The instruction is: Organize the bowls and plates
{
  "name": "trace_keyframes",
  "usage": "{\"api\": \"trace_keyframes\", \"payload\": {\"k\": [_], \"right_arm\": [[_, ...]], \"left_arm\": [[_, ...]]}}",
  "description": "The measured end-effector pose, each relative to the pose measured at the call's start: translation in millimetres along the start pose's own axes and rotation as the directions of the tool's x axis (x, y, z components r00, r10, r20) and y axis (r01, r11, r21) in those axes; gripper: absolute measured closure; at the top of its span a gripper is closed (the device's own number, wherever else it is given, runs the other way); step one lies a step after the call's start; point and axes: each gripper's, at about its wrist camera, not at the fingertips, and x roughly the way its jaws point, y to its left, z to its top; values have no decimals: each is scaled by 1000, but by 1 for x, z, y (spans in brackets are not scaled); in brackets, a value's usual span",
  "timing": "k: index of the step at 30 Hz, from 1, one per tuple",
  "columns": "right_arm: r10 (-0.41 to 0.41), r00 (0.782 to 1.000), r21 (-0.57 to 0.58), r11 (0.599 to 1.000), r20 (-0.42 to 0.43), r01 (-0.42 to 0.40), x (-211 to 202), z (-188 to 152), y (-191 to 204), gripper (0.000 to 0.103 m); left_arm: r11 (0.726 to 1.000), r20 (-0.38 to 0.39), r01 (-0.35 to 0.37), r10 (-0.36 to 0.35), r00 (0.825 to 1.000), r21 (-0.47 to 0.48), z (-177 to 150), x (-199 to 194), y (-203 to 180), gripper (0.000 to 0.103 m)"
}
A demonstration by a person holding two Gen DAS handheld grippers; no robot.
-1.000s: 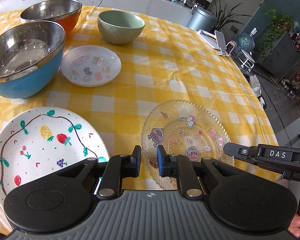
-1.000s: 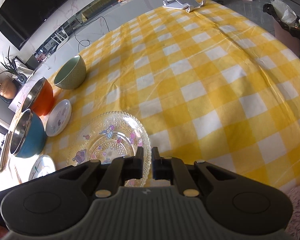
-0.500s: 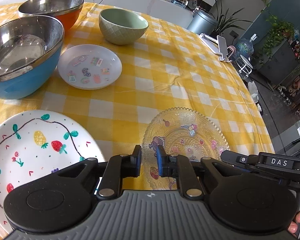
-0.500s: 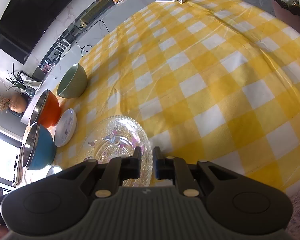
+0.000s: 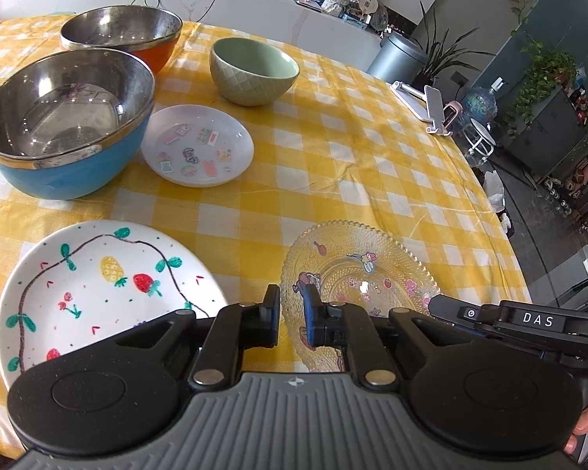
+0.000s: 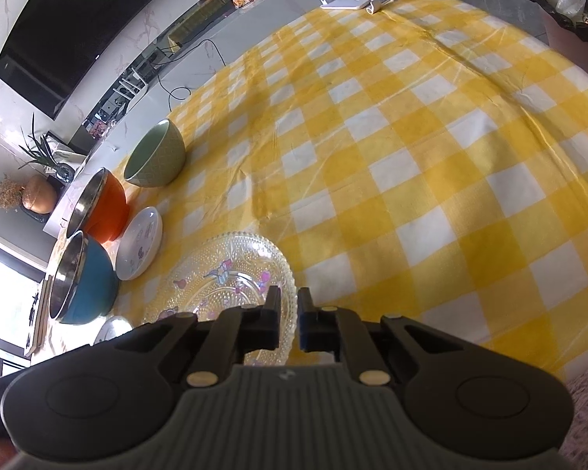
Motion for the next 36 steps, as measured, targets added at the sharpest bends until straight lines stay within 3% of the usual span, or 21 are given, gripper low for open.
{"api": "trace_keyframes", "payload": {"k": [16, 26, 36], "right_arm": [[96, 992, -148, 983, -80, -107, 21, -46, 100, 97], [41, 996, -271, 961, -83, -62, 46, -63, 152, 96], [-31, 999, -343, 939, -38, 16, 50, -69, 163, 96]], "left_arm": [[986, 76, -100, 111, 991, -135, -14, -80, 82, 90], [965, 94, -130, 154, 984, -228, -21, -86, 128, 90], [974, 101, -135, 155, 983, -180, -23, -80, 126, 90]]}}
